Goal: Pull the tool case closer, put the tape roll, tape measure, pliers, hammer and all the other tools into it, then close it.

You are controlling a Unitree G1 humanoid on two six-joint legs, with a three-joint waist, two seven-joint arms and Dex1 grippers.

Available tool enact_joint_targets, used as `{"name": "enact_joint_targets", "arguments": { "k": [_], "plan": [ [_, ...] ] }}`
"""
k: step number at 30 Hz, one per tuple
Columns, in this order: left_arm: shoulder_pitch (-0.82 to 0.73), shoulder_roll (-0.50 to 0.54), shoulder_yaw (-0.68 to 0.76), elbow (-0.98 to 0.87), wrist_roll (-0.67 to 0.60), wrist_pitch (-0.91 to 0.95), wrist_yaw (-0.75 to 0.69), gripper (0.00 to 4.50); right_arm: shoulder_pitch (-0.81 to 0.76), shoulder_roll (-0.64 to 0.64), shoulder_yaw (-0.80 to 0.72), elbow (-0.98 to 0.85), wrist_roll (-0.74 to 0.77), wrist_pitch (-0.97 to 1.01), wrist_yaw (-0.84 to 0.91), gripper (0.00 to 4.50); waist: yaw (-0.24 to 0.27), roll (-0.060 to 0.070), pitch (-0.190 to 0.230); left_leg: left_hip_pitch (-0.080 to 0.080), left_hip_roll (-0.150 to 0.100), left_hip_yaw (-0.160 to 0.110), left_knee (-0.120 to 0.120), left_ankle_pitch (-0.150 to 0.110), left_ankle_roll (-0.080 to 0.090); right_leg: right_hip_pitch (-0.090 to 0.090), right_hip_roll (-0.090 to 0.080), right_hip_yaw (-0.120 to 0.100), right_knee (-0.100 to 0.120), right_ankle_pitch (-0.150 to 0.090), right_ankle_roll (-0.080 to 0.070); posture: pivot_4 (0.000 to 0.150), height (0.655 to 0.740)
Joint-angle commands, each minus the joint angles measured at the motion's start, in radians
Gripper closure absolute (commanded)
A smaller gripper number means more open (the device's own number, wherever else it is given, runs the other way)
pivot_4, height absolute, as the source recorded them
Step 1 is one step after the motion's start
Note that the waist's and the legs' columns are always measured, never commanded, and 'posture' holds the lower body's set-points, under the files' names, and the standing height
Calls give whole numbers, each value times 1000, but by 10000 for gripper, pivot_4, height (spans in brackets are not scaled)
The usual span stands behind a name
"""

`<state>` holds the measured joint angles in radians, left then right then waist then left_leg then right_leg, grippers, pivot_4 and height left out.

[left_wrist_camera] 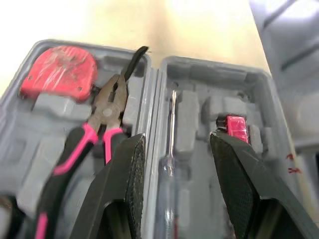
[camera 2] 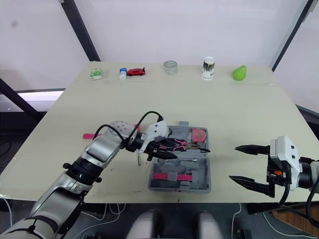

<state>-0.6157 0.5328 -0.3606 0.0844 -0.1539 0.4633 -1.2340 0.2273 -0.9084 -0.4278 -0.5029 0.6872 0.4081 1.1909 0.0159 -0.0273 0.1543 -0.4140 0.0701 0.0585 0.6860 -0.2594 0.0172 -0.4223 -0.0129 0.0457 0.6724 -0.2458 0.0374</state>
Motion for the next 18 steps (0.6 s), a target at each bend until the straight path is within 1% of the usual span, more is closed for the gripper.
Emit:
{"name": "enact_joint_targets", "arguments": {
  "k": [1, 3, 10, 15, 18],
  "plan": [
    [36, -32, 20, 31, -10, -103, 20, 36950, -12, 5, 4, -20, 6, -14, -5, 0, 0, 0, 0, 0, 0, 0, 0, 0, 0, 0, 0, 0, 0, 0, 0, 1500, 7400],
    [39, -50, 16, 65, 5, -142, 34, 44268, -22, 1, 8, -15, 7, -11, -4, 0, 0, 0, 0, 0, 0, 0, 0, 0, 0, 1, 0, 0, -1, 0, 0, 1500, 7400],
    [32, -90, -6, 176, 57, -252, 54, 44268, -43, -11, 2, 5, 13, -4, 7, 0, -2, 0, 0, 0, 0, 0, 0, 0, 0, 1, 0, 0, 0, 0, 0, 1500, 7400],
    [27, -111, -26, 226, 95, -295, 55, 44268, -41, -18, -10, 4, 16, 0, 11, 0, -1, 0, 0, 0, 0, 0, 0, 0, 0, 1, 0, 0, 0, 0, 0, 1500, 7400],
    [39, -99, -69, 259, 154, -337, 53, 44268, -37, -21, -16, 1, 17, 1, 9, 0, -2, 0, 0, 0, 0, 0, 0, 0, 0, 1, 0, 0, 0, 0, 0, 1500, 7400]
  ]
}}
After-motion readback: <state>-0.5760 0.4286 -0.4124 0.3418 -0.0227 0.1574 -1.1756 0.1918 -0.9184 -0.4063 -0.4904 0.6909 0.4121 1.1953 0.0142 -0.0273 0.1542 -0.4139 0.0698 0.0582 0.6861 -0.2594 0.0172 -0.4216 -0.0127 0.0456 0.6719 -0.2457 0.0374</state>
